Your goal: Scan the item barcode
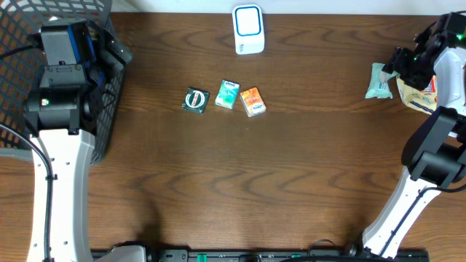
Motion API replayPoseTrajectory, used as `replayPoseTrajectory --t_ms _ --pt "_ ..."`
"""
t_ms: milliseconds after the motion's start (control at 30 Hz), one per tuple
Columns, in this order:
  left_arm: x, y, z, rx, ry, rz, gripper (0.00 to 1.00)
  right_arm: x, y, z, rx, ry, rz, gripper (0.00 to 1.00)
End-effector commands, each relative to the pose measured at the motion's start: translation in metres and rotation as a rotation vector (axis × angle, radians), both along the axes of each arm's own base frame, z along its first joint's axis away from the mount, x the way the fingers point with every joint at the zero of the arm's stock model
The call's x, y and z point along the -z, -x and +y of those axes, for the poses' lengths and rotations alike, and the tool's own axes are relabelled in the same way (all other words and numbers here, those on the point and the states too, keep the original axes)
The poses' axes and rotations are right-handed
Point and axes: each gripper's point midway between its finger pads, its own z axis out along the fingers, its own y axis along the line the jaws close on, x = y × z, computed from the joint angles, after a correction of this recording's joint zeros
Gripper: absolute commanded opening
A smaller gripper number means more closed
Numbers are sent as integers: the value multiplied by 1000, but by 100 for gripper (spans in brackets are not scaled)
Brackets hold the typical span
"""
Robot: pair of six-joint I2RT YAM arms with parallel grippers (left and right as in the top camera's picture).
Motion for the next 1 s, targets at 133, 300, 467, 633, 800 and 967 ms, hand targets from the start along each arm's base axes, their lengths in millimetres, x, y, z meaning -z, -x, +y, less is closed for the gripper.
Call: replayPoseTrajectory --t_ms 133,300,467,633,800,967 --pt "-2 2 2 -14 7 -7 98 -33 -20 73 -212 -193 -133 60" --pt "-2 2 2 -14 7 -7 98 -54 -31 143 -371 -387 -226 57" --pt "-2 2 2 -14 7 -7 98 -60 -28 201 -482 -450 -224 56" --pt "-2 2 2 -14 7 -7 98 -42 -20 258 -578 -336 -148 51" --pt "-2 2 2 -14 7 -7 98 -15 -19 265 -555 16 -56 18" --pt "-2 2 2 -14 7 -7 98 -12 -23 239 -466 222 -24 15"
